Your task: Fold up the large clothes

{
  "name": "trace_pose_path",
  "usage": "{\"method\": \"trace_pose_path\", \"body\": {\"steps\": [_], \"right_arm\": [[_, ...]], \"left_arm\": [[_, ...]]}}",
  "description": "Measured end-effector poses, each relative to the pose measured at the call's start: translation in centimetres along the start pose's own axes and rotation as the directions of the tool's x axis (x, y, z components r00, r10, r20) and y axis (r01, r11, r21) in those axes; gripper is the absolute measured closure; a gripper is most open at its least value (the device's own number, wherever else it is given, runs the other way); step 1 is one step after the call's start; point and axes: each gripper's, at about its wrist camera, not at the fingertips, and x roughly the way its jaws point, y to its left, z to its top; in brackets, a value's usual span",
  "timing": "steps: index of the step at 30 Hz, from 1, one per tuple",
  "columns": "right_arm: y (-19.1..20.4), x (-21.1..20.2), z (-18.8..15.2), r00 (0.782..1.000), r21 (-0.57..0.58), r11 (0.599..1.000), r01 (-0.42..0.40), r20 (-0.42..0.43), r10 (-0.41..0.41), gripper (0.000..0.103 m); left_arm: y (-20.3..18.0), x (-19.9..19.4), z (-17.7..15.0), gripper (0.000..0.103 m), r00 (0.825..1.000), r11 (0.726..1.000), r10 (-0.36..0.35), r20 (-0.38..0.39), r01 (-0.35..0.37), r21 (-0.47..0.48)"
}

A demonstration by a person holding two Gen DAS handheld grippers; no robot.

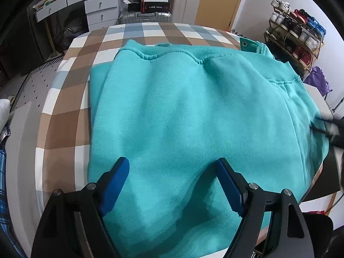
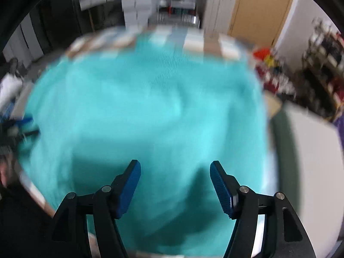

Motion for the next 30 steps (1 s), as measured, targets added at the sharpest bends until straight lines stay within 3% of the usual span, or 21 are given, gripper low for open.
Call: {"method": "trace_pose_path", "body": {"steps": [1, 4, 6, 8, 12, 15, 17, 18, 21, 23, 26, 30], "right_arm": [[0.4, 1.3, -0.7, 1.0, -0.009, 1.0, 0.017, -0.014, -0.017, 0.036], [2.7, 2.1, -2.1, 0.986, -0.064, 0.988, 0.141, 0.1, -0.134, 0.035], [2.8, 1.8, -1.9, 0.984, -0.022, 0.988, 0.155, 0.089, -0.152, 0.035], [2.5, 0.9, -1.4, 0.988, -0.007, 0.991, 0.134, 0.077, -0.133, 0.039], [0.8, -2.9, -2.5, 0.987, 0.106, 0.993, 0.042, 0.149, -0.057, 0.039], [0.1, -2.3, -4.2, 0.994, 0.176, 0.984, -0.023, 0.109, 0.004, 0.038], [0.2, 0.1, -4.7, 0.998, 0.175, 0.984, -0.018, 0.057, 0.008, 0.037], [0.7, 0.3, -5.0, 0.995, 0.163, 0.987, -0.002, 0.095, -0.013, 0.035], [1.2, 0.7, -3.8, 0.998, 0.183, 0.983, 0.03, 0.055, -0.041, 0.03], [0.7, -0.4, -3.3, 0.999, 0.224, 0.975, -0.012, 0.041, 0.003, 0.03], [-1.2, -3.9, -4.8, 0.977, 0.342, 0.92, -0.188, 0.164, 0.139, 0.031], [-3.6, -6.1, -8.5, 0.972, 0.457, 0.866, -0.202, 0.202, 0.12, 0.026]], "left_arm": [[0.0, 0.0, 0.0, 0.024, 1.0, 1.0, -0.005, -0.002, 0.005, 0.002], [-0.2, 0.2, 0.0, 0.024, 1.0, 1.0, -0.005, -0.003, 0.005, 0.007], [-0.6, 0.1, -0.2, 0.024, 1.0, 1.0, 0.003, -0.003, -0.003, 0.018], [-0.7, 0.2, -0.3, 0.024, 1.0, 1.0, 0.012, -0.002, -0.012, 0.028], [-1.0, 0.1, -0.5, 0.024, 1.0, 0.999, 0.022, 0.0, -0.022, 0.044], [-0.9, 0.1, -0.5, 0.024, 1.0, 0.999, 0.021, 0.002, -0.021, 0.038], [-1.0, 0.1, -0.5, 0.023, 1.0, 0.999, 0.026, 0.002, -0.026, 0.038], [-1.1, 0.2, -0.5, 0.023, 1.0, 0.999, 0.03, 0.003, -0.03, 0.042], [-1.3, 0.3, -0.5, 0.023, 0.999, 0.998, 0.039, 0.007, -0.04, 0.055], [-1.4, 0.1, -0.6, 0.023, 0.999, 0.998, 0.043, 0.013, -0.043, 0.053], [-1.5, -0.7, -0.8, 0.023, 0.999, 0.999, 0.028, 0.027, -0.029, 0.037], [-2.5, -3.1, -1.0, 0.023, 0.994, 0.999, -0.029, 0.108, 0.032, -0.029]]}}
